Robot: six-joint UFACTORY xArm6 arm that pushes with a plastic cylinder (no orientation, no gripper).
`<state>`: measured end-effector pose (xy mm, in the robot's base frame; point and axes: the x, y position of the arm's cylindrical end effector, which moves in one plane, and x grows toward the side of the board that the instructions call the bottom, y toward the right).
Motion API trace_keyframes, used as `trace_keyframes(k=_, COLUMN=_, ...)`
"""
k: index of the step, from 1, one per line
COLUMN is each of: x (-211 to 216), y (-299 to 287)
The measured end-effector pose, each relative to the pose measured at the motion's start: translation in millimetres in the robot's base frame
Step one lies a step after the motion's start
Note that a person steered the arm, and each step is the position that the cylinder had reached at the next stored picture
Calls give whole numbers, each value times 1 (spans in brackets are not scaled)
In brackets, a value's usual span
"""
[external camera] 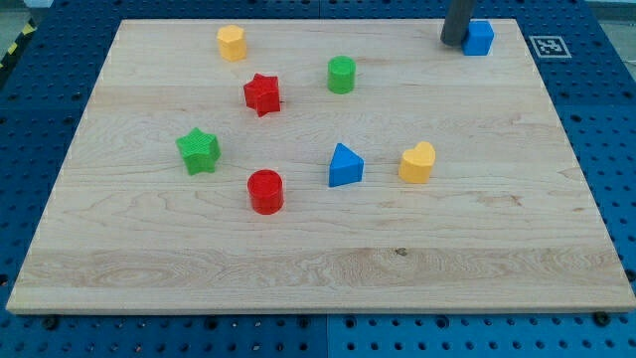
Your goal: Move the green circle closer to the blue cube
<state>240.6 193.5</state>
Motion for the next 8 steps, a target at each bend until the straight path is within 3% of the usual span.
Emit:
trace_keyframes(k=2, x=0, y=-2)
trace_keyframes(k=4, x=10, y=-114)
trace_keyframes(k=6, x=58, y=-237)
trace_keyframes(k=8, x=64, y=-233)
